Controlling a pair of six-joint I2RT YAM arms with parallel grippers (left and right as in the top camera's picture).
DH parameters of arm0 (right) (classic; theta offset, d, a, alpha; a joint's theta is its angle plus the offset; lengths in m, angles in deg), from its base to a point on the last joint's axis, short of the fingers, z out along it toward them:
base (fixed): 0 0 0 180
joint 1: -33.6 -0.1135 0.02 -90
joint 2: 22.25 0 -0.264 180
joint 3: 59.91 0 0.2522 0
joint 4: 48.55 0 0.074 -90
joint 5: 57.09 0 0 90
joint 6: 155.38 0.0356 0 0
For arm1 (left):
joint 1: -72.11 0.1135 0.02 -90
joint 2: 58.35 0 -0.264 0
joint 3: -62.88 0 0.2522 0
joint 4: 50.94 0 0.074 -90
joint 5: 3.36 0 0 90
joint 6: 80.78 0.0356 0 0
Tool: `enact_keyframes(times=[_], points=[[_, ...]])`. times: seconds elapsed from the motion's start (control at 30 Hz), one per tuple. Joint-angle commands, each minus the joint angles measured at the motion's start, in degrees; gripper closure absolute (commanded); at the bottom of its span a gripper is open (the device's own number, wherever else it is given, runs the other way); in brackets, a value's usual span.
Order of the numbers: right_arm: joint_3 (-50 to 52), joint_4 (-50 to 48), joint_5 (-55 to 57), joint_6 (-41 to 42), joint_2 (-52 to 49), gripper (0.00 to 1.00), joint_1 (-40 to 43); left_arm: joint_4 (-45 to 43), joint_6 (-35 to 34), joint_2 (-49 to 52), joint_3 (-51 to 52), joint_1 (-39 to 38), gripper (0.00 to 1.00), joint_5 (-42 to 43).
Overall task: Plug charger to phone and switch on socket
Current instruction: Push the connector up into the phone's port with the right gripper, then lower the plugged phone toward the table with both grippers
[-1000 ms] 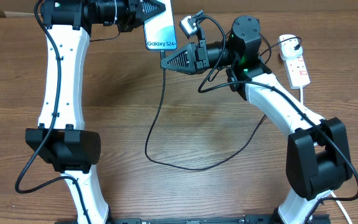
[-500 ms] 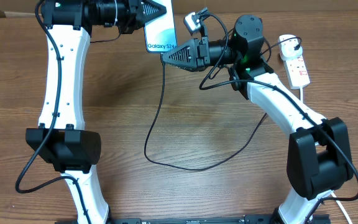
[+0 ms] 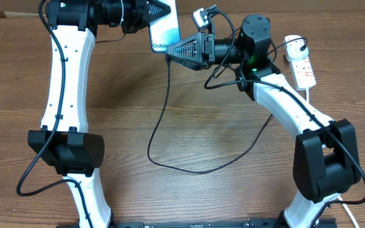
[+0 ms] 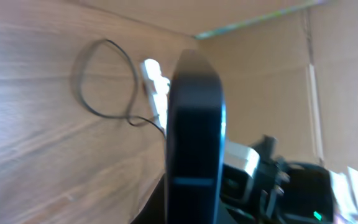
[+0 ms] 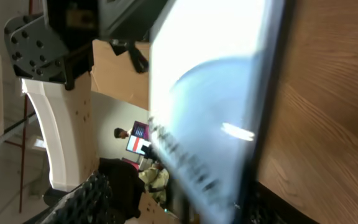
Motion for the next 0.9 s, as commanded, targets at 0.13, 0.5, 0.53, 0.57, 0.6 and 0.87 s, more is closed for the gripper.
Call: enact_keyframes(times=[0.13, 0.5, 0.53, 0.57, 0.6, 0.87], points=[[-0.24, -3.26, -3.48, -0.28, 1.07, 0.28, 0.55, -1.77, 6.43, -0.35, -0.44, 0.42, 0.96, -9.25], [-0.24, -1.14, -3.52, -0.22, 1.07, 0.28, 4.81, -1.11, 6.19, 2.67, -0.44, 0.42, 0.96, -7.23], [-0.24, -0.94, -3.54, -0.22, 1.07, 0.28, 5.25, -1.16, 5.81, 3.43, -0.44, 0.42, 0.96, -6.95], [-0.24, -0.7, -3.54, -0.24, 1.07, 0.28, 5.81, -1.16, 5.77, 4.11, -0.44, 0.42, 0.96, -6.21], [-0.24, -0.31, -3.54, -0.24, 1.07, 0.27, 6.25, -1.31, 5.77, 4.66, -0.44, 0.37, 0.96, -5.64], [-0.24, 8.7, -2.21, -5.81, 1.07, 0.2, 9.25, -2.67, 4.46, 10.51, -0.44, -0.28, 0.96, -4.26]])
